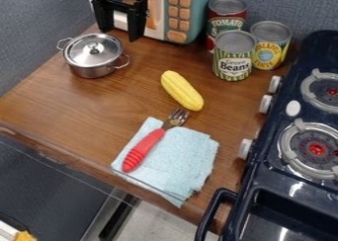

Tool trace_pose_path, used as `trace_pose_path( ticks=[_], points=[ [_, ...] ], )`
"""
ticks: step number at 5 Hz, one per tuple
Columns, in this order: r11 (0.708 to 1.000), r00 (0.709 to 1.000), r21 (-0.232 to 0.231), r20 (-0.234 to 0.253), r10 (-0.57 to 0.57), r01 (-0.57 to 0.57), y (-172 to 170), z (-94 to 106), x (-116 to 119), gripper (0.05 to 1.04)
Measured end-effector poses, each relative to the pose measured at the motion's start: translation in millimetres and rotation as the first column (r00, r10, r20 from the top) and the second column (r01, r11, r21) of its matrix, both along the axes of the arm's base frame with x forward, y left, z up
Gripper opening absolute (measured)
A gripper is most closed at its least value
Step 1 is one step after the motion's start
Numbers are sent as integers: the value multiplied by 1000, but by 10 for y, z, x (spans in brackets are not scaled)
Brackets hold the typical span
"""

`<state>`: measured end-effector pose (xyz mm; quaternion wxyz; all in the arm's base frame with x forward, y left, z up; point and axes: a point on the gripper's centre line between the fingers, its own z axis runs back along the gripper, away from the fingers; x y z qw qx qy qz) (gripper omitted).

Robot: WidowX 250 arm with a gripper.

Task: Move the yellow corn to the right side of the silver pot

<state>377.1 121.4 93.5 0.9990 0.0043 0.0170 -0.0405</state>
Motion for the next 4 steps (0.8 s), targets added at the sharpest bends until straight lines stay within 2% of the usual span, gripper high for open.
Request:
trace_pose_path(
  ticks=[1, 2, 3, 4],
  points=[
    [1000, 999, -18, -41, -4, 3, -18, -180, -35, 1000],
    [999, 999, -29, -26, -42, 41, -95, -272, -48, 1000],
    [988, 990, -71, 54, -131, 135, -387, -114, -74, 1000],
    [966, 961, -77, 146, -236, 249, -742, 115, -179, 1000]
  ],
)
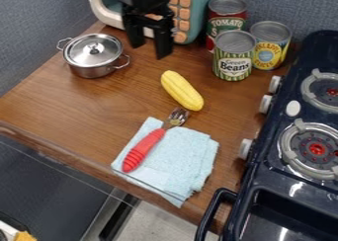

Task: Move the yellow corn to the right side of the silver pot

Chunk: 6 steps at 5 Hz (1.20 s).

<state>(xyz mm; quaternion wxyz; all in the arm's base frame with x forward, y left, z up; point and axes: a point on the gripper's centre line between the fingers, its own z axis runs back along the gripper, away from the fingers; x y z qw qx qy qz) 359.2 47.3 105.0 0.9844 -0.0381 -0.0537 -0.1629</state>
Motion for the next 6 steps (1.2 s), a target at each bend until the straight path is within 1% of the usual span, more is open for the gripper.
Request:
trace_pose_path(
  ticks=[1, 2, 3, 4, 5, 6],
  points=[
    [1000, 1000, 8, 14, -23, 23, -78, 23, -87, 1000],
    [1000, 1000, 24, -16, 1, -1, -111, 8, -113, 1000],
    [998, 999, 57, -41, 28, -26, -109, -65, -68, 1000],
    [992, 996, 112, -63, 62, -55, -84, -230, 51, 1000],
    [981, 994, 173, -44, 99, -90, -65, -380, 239, 1000],
    [961, 983, 209, 26, 181, -183, -38, -418, 402, 1000]
  ],
)
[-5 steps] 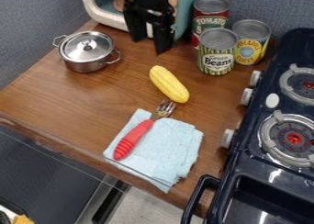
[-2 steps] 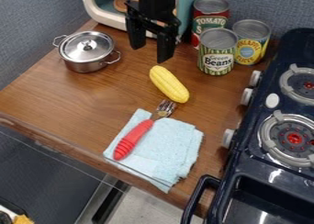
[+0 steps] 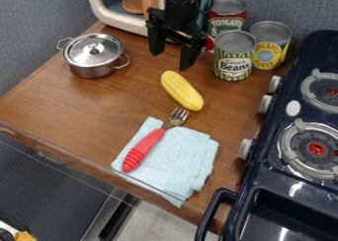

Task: Move the yellow corn to the right side of the silver pot

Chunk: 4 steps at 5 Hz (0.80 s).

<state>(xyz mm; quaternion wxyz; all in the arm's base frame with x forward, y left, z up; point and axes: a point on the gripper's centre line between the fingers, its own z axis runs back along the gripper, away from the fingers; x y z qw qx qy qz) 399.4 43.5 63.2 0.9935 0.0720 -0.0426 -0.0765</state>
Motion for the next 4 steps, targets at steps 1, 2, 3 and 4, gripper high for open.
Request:
trace_pose_path(
  ticks=[1, 2, 3, 4],
  points=[
    [975, 973, -29, 62, 223, -222, -1, -52, 31, 1000],
    [928, 925, -119, 101, 365, -353, -86, -98, -40, 1000],
    [800, 789, -230, 160, 593, -554, -110, 13, -124, 1000],
    [611, 605, -290, 121, 787, -736, -123, -8, -236, 1000]
  ],
)
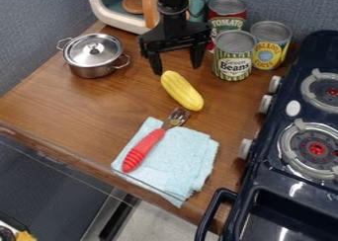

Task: Move the yellow corn to the right side of the silver pot

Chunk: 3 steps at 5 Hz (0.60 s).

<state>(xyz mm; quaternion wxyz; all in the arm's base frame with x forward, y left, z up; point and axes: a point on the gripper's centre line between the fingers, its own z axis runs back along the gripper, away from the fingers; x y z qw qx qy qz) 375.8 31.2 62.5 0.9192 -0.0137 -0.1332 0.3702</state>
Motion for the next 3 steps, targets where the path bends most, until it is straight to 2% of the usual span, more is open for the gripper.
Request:
trace_pose_path(
  ticks=[1, 2, 3],
  points=[
    [967, 967, -8, -4, 254, -254, 29, -5, -31, 1000],
    [938, 938, 65, -54, 344, -340, -32, -126, 81, 1000],
    [933, 932, 116, -90, 350, -340, -58, -278, 152, 1000]
  ],
)
